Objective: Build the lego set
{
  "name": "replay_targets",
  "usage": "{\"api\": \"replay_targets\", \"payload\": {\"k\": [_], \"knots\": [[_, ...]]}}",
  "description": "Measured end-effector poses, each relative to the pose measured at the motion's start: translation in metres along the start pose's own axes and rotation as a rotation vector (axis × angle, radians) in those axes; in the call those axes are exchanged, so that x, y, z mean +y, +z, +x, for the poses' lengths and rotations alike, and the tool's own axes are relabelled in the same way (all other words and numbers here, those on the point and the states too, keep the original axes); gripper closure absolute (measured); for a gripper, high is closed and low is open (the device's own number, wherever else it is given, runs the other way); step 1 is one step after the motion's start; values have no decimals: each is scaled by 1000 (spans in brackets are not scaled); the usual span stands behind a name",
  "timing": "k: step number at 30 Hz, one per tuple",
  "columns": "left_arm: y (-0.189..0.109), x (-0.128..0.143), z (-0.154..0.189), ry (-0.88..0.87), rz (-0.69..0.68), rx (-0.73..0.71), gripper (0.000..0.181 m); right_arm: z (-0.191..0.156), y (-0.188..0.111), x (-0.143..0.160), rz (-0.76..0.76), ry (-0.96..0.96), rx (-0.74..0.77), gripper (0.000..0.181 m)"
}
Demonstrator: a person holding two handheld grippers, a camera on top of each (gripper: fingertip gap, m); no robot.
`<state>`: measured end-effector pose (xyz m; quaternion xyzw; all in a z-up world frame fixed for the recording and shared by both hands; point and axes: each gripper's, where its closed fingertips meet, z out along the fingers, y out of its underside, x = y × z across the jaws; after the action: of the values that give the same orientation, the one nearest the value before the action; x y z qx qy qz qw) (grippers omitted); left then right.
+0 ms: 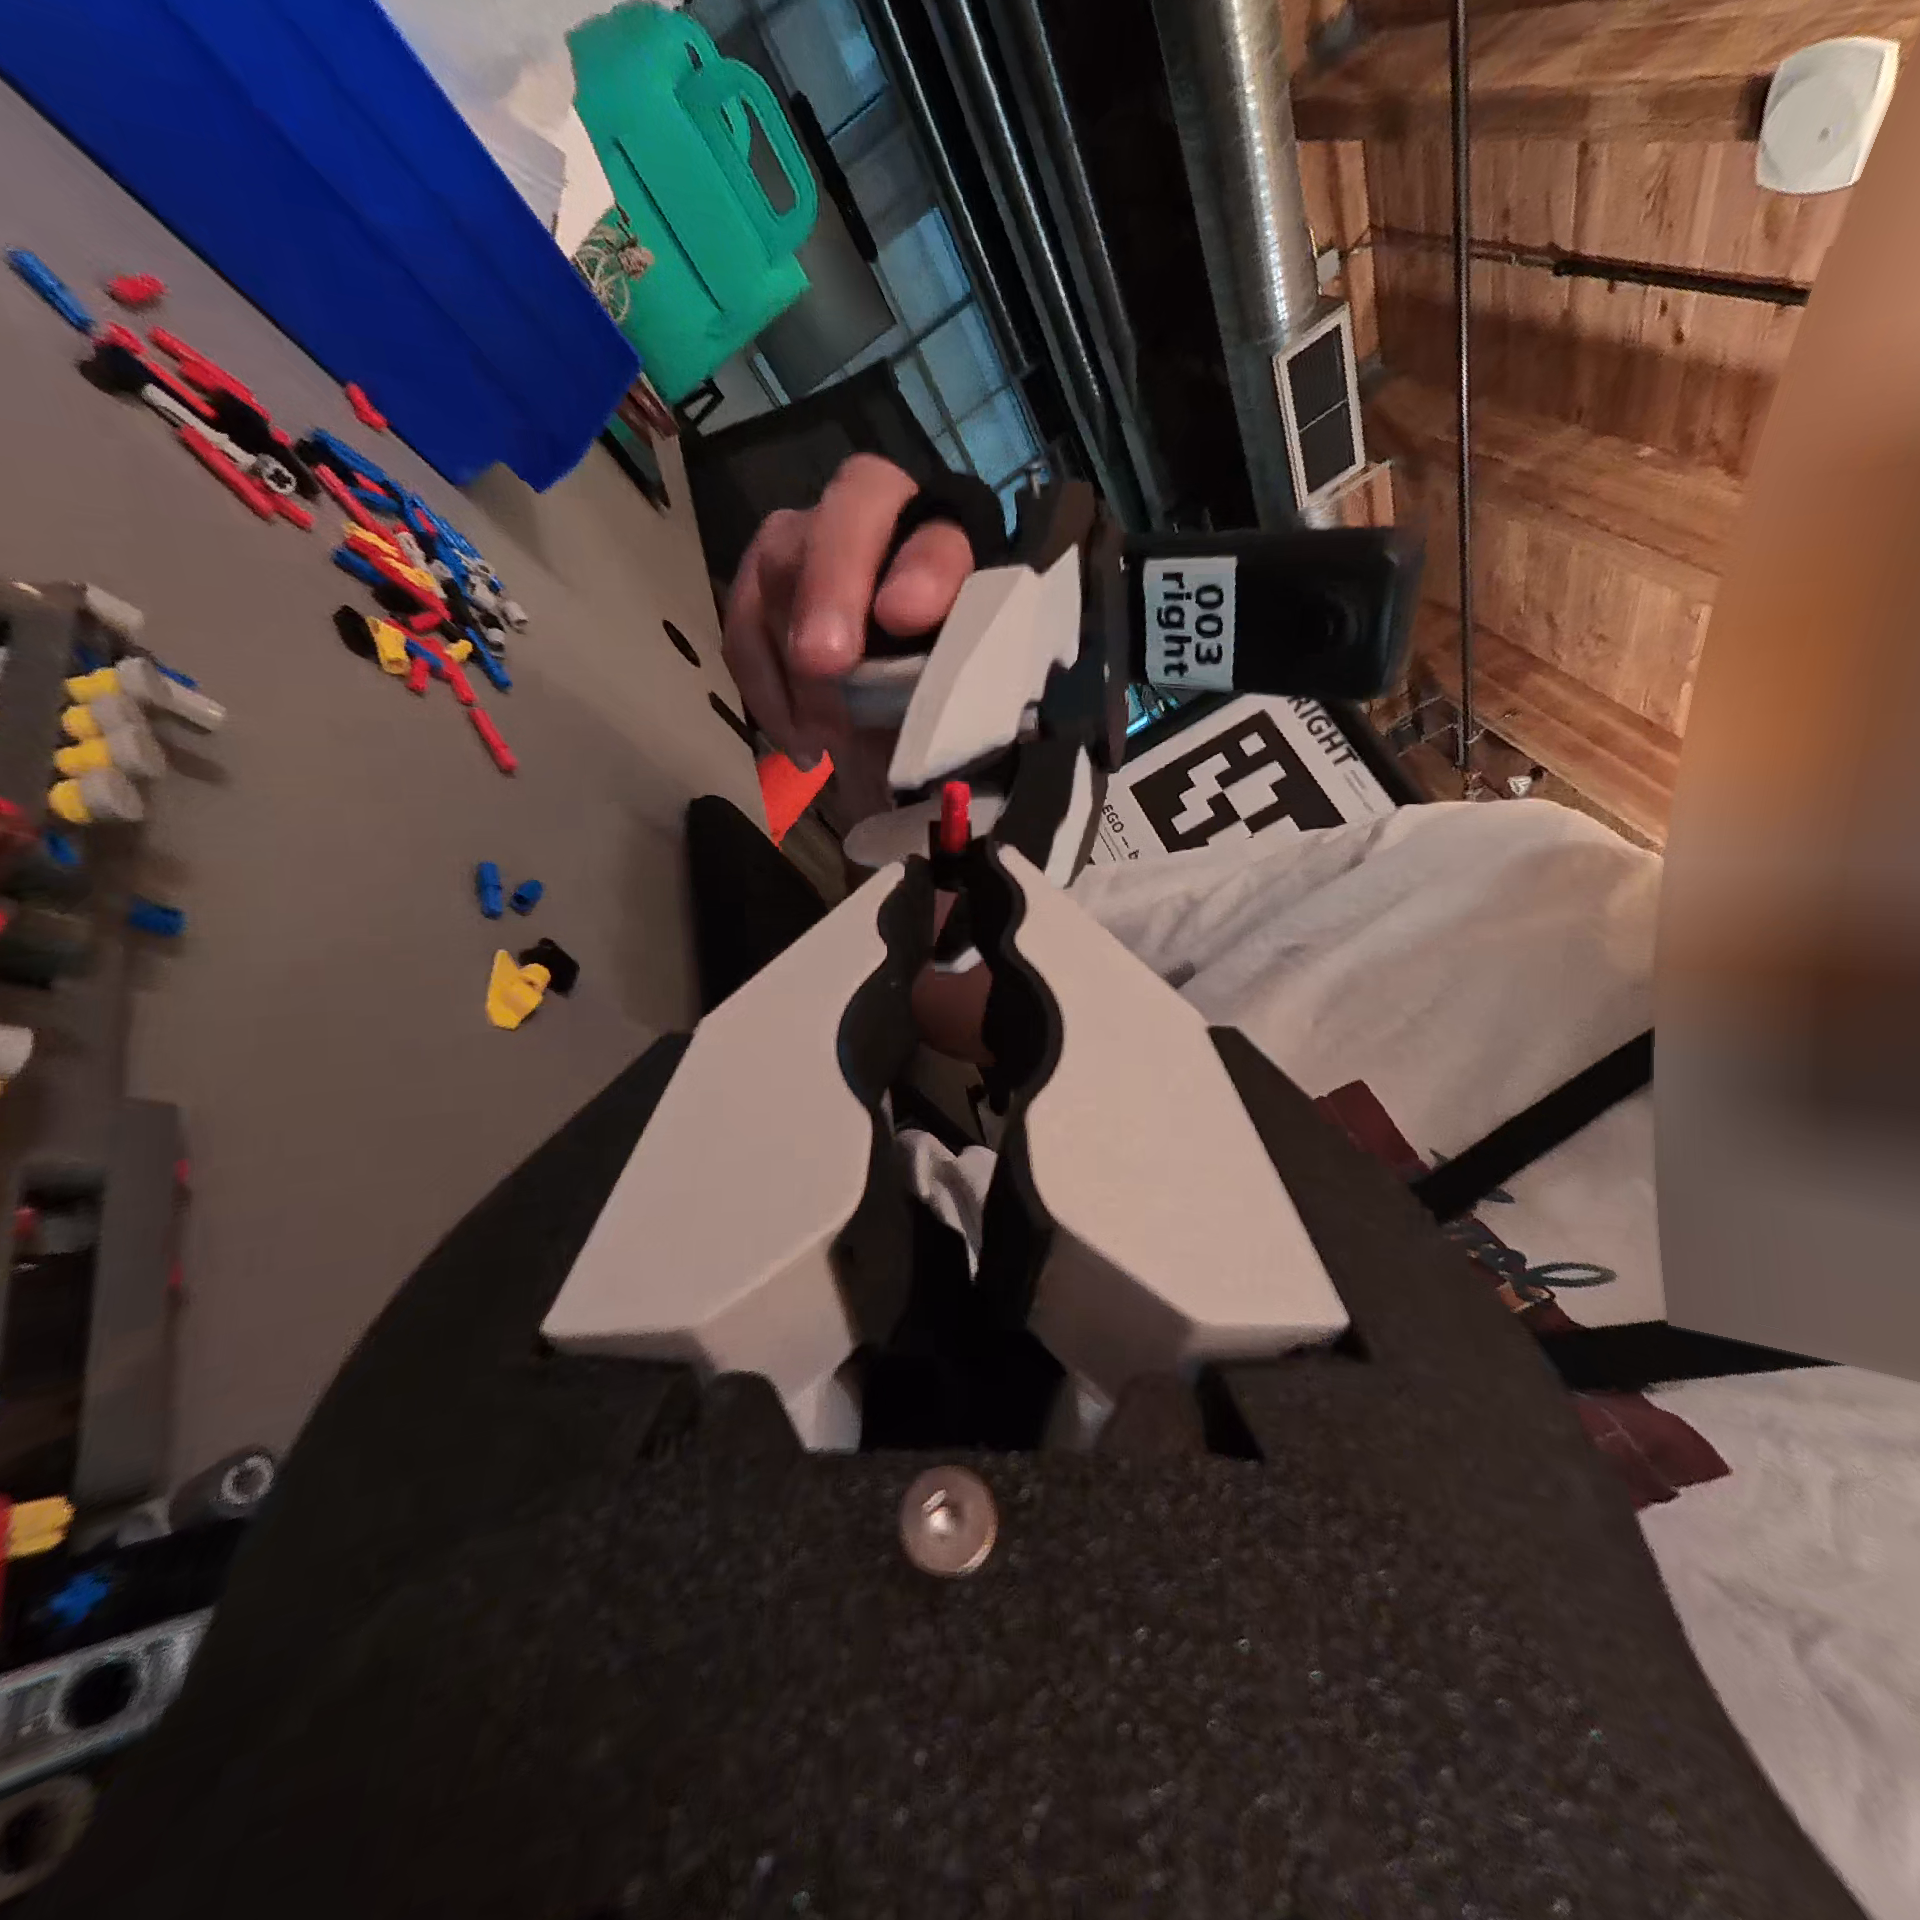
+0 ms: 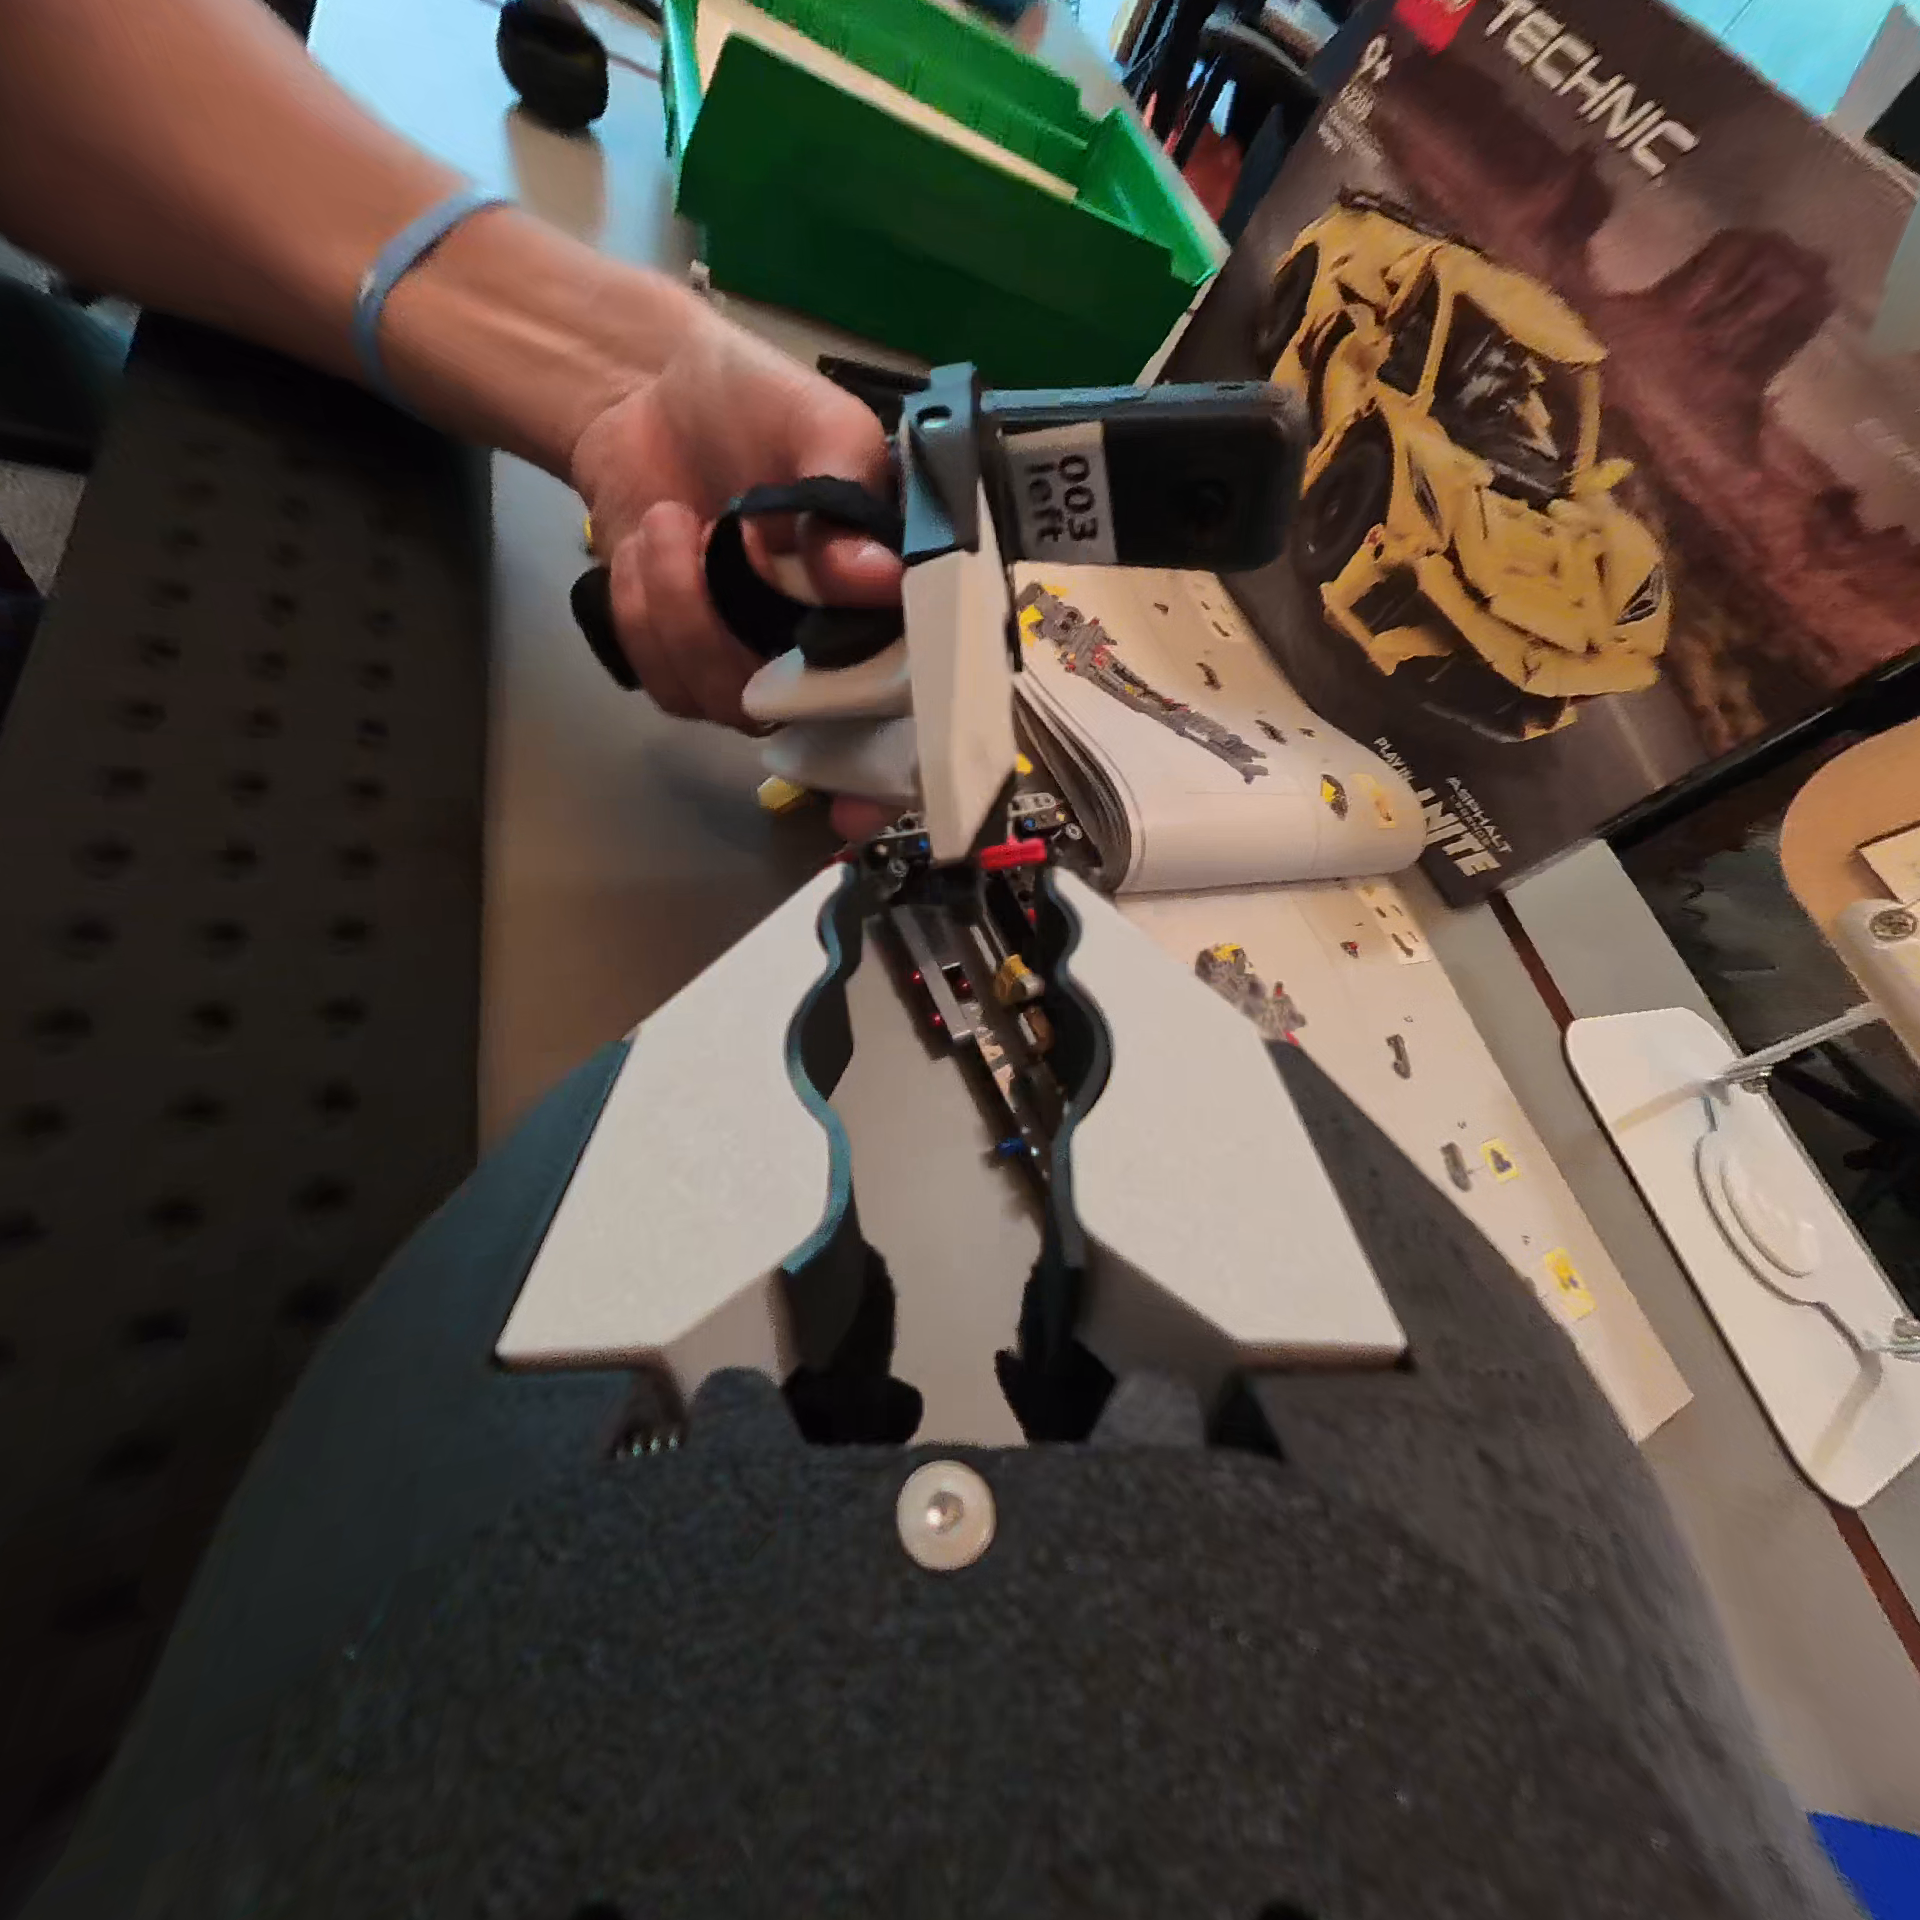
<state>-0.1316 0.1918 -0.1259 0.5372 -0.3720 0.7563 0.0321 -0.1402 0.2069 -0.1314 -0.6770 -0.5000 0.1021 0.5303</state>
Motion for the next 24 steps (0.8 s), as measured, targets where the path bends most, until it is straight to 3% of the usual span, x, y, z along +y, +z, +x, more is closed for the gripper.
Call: {"api": "replay_targets", "payload": {"k": [1,6,14,22,24], "knots": [[0,1,0,-6,-9,0,176,-1,0,-1,10,-10,11,150],[0,7,1,-16,-41,-1,176,-2,2,0,8,-84,68,161],[-3,8,-3,-19,-53,-38,177,3,7,2,-9,-151,135,157],[2,17,-14,-4,-96,-93,177,-4,14,7,-22,-165,99,157],[2,17,-14,-6,-98,-89,176,0,13,4,-13,-196,137,150]]}}
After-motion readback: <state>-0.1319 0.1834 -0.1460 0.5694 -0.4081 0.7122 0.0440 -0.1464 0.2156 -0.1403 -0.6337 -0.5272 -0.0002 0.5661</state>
